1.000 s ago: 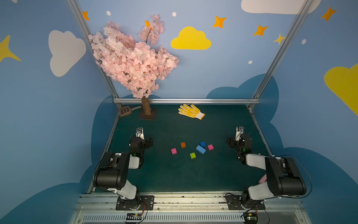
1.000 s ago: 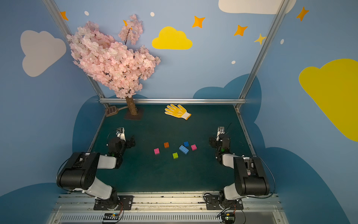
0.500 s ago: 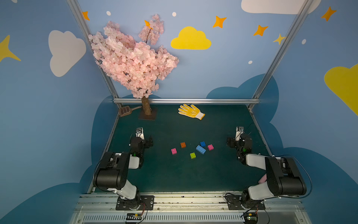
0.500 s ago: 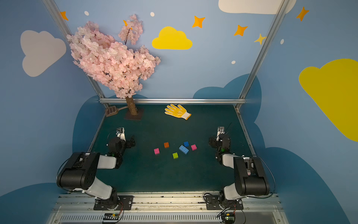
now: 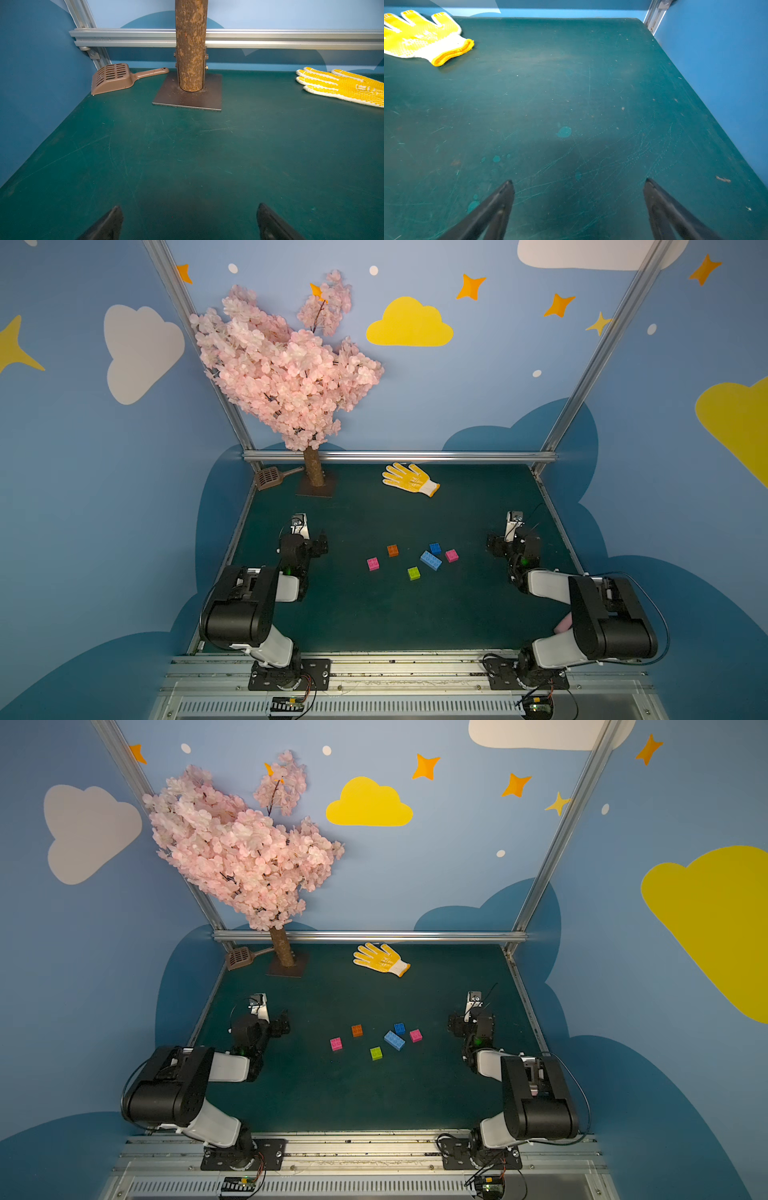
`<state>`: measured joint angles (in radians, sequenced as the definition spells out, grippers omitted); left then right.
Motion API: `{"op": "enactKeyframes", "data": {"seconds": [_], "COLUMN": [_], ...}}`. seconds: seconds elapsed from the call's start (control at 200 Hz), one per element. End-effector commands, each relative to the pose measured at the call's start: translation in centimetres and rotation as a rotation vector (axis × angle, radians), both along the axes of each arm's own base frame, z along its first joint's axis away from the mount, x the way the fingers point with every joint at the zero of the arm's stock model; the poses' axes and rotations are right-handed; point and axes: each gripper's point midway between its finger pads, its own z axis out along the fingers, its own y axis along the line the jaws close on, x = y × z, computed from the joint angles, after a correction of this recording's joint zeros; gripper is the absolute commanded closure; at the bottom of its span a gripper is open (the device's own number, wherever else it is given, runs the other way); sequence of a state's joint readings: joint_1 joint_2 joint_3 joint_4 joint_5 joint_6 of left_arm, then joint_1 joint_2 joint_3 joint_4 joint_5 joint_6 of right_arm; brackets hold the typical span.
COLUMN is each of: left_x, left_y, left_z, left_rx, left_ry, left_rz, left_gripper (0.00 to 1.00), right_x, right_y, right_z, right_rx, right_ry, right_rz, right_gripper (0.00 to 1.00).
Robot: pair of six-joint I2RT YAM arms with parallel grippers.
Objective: Assemble the letter y with lego
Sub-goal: Pick up the lego brick from the center of the board.
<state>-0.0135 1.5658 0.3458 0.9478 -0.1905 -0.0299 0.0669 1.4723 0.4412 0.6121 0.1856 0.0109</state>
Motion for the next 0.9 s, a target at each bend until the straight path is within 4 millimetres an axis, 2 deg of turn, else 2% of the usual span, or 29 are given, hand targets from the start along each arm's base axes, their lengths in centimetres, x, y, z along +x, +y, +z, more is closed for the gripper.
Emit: {"op": "enactKeyframes", "data": {"seconds": [0.0,0.15,0.285,0.36,0.42,0.501,0.536,0.551,0.601,0.681,0.796,0.896], "left_x": [-0.2,0.5,0.8,0.7,0.4,-0.1,-0.4,-0.5,-0.7,-1.0,-1.7,-2.5], "left_y": [0.2,-1.2,-3.2,-3.9,-4.4,-5.0,-4.9,-4.7,-4.4,-5.2,-6.3,-7.2], "left_z": [2.0,3.9,7.1,8.8,9.9,11.0,11.2,11.3,11.7,12.6,13.1,12.4], "left_rx": [0.022,0.082,0.082,0.079,0.055,0.03,0.016,0.008,-0.022,-0.032,-0.077,-0.097], "left_ry": [-0.042,0.006,0.017,0.027,0.049,0.088,0.116,0.13,0.183,0.241,0.316,0.4], "left_rz": [0.02,-0.021,-0.091,-0.102,-0.109,-0.108,-0.088,-0.074,-0.041,-0.066,-0.098,-0.149], "left_gripper": [0.0,0.0,0.0,0.0,0.0,0.0,0.0,0.0,0.0,0.0,0.0,0.0], "right_x": [0.3,0.2,0.4,0.9,1.1,1.1,1.0,1.3,1.4,1.3,1.0,0.3], "right_y": [-0.6,-0.4,-0.3,-0.1,0.5,2.9,3.2,3.5,4.4,6.5,10.5,14.9], "right_z": [1.5,1.5,1.5,3.2,4.0,5.0,5.2,6.0,6.7,7.4,7.7,7.6], "right_rx": [0.008,-0.003,0.009,0.01,0.023,0.049,0.063,0.069,0.083,0.108,0.15,0.18], "right_ry": [-0.031,-0.032,-0.022,-0.073,-0.05,0.034,0.069,0.066,0.079,0.121,0.211,0.321], "right_rz": [-0.041,-0.039,-0.025,-0.021,0.011,0.14,0.137,0.138,0.143,0.172,0.237,0.33], "right_gripper": [0.04,0.06,0.05,0.05,0.05,0.06,0.07,0.08,0.09,0.12,0.18,0.25]}}
